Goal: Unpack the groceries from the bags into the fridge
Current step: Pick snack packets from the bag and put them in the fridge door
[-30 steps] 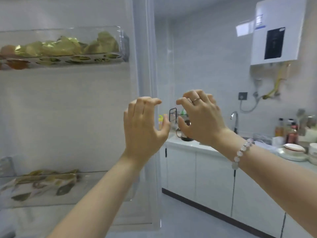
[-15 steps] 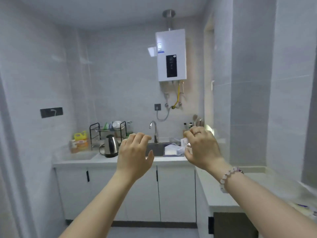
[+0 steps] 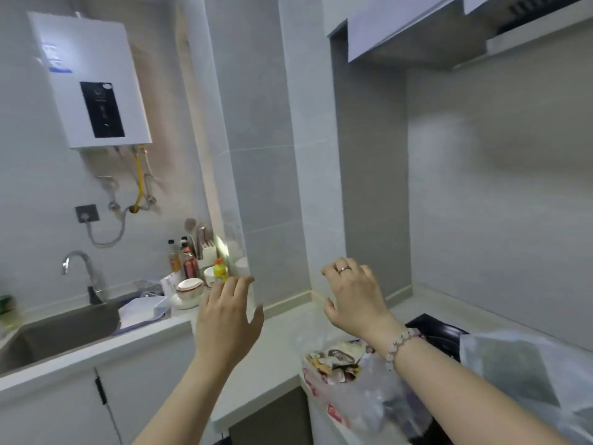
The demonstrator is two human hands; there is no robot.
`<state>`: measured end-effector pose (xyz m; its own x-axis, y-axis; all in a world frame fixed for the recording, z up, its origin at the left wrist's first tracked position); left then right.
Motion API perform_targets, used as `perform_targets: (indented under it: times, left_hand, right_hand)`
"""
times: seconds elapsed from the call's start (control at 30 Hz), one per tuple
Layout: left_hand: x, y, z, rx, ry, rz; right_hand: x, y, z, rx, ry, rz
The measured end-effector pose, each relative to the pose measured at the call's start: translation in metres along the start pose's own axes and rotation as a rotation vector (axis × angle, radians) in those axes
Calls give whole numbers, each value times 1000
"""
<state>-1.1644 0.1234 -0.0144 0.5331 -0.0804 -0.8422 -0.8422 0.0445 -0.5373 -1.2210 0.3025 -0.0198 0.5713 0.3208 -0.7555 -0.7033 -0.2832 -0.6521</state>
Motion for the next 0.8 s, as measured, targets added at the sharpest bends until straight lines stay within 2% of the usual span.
perform_targets:
  times: [0.13,0.3,0.43,0.6,0.73,0.8]
  left_hand:
    - [2,59,50,95,68,-68]
    - [4,124,79,193,114,-157]
    - [8,184,89,270,134,-251]
    - [17,249,83,410,157,-354]
    - [36,287,82,560,241,-469]
    - [49,312,82,612,259,-569]
  right_hand:
    - [26,26,47,44,65,-147]
    - [53,59,73,54,167,-242]
    - [65,100,76,74,242,-307]
    - [63,154,53,-34,315,-348]
    - [63,207,25,-85,316,-511]
    - [67,228,31,-73,423,-583]
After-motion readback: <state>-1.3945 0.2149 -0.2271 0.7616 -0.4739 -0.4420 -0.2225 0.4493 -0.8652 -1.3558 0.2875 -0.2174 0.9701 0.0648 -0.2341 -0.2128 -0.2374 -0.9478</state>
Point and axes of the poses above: each hand's wrist, its own x-axis away from the middle knuckle, its own y-axis out of the palm, z = x × y, the point moved 7 cm from there along -x, towards the middle knuckle, and after that the axes turned 4 degrees about z, right-handed, at the moved point
